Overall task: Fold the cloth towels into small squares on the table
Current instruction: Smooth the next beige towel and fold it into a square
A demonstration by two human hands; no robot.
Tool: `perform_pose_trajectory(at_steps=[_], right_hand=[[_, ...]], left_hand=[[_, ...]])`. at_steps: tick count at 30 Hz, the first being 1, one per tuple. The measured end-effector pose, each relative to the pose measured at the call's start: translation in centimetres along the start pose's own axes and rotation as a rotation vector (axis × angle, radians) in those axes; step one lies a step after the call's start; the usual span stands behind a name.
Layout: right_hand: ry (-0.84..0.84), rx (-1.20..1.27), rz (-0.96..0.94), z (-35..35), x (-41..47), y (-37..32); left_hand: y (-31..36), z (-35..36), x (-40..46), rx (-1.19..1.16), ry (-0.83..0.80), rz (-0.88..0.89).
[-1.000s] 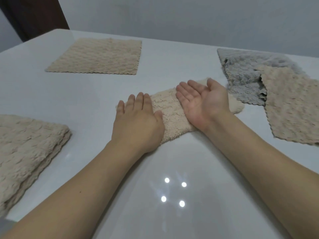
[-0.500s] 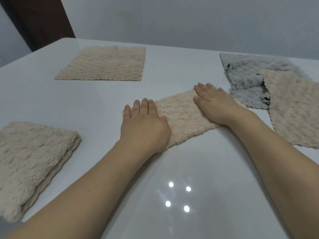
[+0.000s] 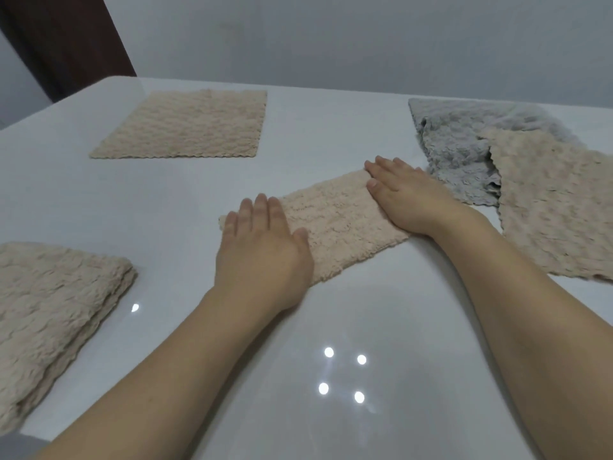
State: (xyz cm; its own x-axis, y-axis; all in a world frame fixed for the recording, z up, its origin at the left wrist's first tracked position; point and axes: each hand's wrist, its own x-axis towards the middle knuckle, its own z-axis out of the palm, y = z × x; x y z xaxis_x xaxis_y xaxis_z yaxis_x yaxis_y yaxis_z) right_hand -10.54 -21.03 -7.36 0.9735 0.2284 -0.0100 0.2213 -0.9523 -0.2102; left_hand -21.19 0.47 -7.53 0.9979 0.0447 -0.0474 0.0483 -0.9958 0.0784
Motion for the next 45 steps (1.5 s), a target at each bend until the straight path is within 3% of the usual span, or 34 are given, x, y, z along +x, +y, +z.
perform_pose_trajectory(at_steps=[3,8,16,19,23,30,33,36,41,45], right_hand=[[0.004,-0.007,-0.003,0.1,0.3,0.0],[0.005,-0.006,-0.003,0.3,0.4,0.5],[0.019,-0.045,0.003,0.0,0.1,-0.1],[0.097,-0.086,-0.127,-0.4,-0.7,-2.2],[-0.03,-0.044,-0.315,1.0,-2.2,-4.7],[-0.053,-0.193,0.069,-1.0,0.9,-0.6],[0.043,-0.151,-0.104,-0.8,-1.1,-3.0],[-0.031,-0.06,-0.293,0.8,-2.9,-4.5],[-0.063,-0.175,0.038,-0.9,0.6,-0.8],[0.083,-0.117,-0.117,0.8,-2.0,-5.6]], left_hand=[[2.1,-1.0,1.2,-0.012,0.014,-0.054],[8.1,-0.1,4.1,-0.084,0.054,0.099],[-0.4,0.6,-0.6,-0.049,0.057,0.058],[-0.3,0.8,-0.7,-0.061,0.073,0.061],[-0.4,1.1,-0.4,-0.056,0.099,0.074],[-0.4,0.9,-0.6,-0.085,0.103,0.09],[-0.4,1.0,-0.7,-0.09,0.105,0.096],[-0.5,1.1,-0.4,-0.082,0.116,0.097],[-0.5,0.9,-0.7,-0.088,0.095,0.108],[-0.5,0.9,-0.6,-0.087,0.09,0.107]])
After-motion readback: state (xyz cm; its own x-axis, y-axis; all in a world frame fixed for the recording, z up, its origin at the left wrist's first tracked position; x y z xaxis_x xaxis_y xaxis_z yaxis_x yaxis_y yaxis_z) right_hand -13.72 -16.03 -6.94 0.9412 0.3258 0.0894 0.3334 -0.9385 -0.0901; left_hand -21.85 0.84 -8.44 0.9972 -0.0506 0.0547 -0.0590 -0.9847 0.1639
